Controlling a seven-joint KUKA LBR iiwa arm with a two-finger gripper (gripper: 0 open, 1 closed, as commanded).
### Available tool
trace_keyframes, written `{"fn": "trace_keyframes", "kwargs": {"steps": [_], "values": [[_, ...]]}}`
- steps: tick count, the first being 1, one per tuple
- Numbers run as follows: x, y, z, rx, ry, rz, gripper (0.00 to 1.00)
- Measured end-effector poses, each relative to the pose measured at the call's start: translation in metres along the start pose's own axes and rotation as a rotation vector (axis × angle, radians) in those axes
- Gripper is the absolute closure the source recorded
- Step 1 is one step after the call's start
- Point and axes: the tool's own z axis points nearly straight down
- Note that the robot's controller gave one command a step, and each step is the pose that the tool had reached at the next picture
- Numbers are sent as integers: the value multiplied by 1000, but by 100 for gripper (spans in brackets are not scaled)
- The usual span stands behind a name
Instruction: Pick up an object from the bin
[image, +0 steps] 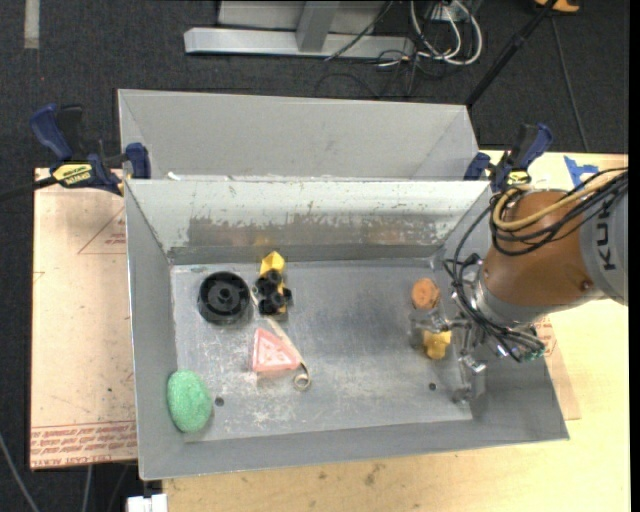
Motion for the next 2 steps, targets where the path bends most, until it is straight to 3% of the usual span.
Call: {"fn": "trace_keyframes", "kwargs": {"steps": [1,2], "values": [[-1,-13,-7,5,-5,-189,0],[-4,-26,-33,3,-5,-25,0]]}}
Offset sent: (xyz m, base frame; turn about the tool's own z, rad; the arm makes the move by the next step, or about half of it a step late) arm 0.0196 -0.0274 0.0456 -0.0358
